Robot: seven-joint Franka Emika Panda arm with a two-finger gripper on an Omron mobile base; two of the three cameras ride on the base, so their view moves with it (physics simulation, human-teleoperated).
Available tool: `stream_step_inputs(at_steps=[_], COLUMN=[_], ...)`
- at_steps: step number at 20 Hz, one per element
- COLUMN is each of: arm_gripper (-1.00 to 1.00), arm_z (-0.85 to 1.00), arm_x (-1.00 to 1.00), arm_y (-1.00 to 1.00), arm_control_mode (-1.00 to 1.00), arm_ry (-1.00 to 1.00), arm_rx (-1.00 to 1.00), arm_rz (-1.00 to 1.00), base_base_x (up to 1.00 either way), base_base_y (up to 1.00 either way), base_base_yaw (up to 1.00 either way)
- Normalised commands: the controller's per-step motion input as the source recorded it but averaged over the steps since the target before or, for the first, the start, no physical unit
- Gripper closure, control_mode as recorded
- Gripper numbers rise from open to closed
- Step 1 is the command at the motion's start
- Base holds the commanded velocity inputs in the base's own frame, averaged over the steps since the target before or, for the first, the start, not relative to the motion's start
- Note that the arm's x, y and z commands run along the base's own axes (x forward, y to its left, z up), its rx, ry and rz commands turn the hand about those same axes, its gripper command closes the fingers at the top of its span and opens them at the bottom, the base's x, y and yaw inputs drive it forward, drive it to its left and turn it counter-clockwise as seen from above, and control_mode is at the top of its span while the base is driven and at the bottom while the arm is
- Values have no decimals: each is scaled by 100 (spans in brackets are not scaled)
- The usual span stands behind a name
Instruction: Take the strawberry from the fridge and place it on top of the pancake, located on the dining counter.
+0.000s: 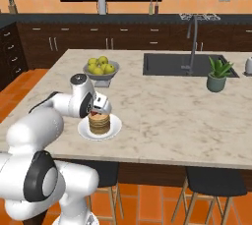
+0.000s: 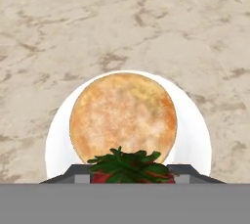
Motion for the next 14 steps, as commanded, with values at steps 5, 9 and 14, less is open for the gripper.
stream_step_inputs(at_steps=[5, 9, 14], arm_gripper=[100, 100, 100], arm_z=[0, -14, -41], arm_x=[28, 14, 0], arm_y=[-1, 0, 0], arm_control_mode=[-100, -100, -100], arm_ry=[0, 5, 13], arm_rx=[0, 0, 0], arm_rz=[0, 0, 0], base_base_x=[0, 0, 0], base_base_y=[0, 0, 0], base_base_yaw=[0, 0, 0])
